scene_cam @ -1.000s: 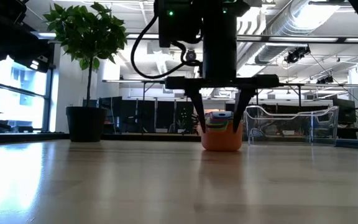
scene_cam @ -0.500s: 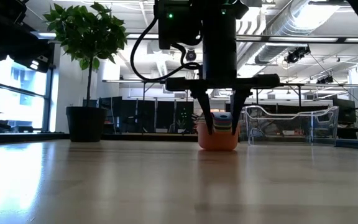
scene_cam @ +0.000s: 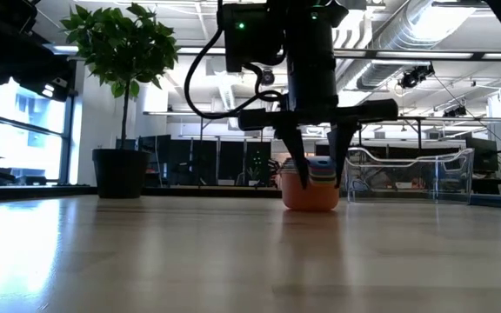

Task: Nest measuring cups in basket
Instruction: Put the stacked measuring cups into the transparent bin

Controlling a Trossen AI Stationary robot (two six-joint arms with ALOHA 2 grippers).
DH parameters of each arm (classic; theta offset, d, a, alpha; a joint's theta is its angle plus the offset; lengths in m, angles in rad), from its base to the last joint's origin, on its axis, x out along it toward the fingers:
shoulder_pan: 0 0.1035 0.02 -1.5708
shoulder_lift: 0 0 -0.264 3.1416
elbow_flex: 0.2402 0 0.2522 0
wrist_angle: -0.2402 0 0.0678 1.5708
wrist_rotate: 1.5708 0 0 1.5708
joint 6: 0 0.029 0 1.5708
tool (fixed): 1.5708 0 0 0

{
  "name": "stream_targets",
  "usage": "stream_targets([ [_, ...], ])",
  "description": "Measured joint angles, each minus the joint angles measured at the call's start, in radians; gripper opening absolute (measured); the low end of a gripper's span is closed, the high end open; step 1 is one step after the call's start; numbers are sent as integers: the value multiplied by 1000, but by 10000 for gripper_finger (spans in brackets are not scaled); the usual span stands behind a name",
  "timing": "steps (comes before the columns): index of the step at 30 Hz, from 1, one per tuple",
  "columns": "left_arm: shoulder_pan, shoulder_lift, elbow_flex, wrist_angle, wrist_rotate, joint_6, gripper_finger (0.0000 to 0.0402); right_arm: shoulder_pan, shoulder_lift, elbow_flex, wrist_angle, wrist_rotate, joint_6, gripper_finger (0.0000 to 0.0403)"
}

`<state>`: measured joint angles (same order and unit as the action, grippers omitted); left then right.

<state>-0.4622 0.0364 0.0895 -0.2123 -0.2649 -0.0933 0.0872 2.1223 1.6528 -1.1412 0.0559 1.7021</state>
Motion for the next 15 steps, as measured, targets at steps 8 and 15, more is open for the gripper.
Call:
stream_targets([
  [8,0,0,0,0,0,0,90,0,-1,0,-5,-3,-13,128],
  [15,0,0,0,0,0,0,90,5,-1,0,-6,0,-23,128],
])
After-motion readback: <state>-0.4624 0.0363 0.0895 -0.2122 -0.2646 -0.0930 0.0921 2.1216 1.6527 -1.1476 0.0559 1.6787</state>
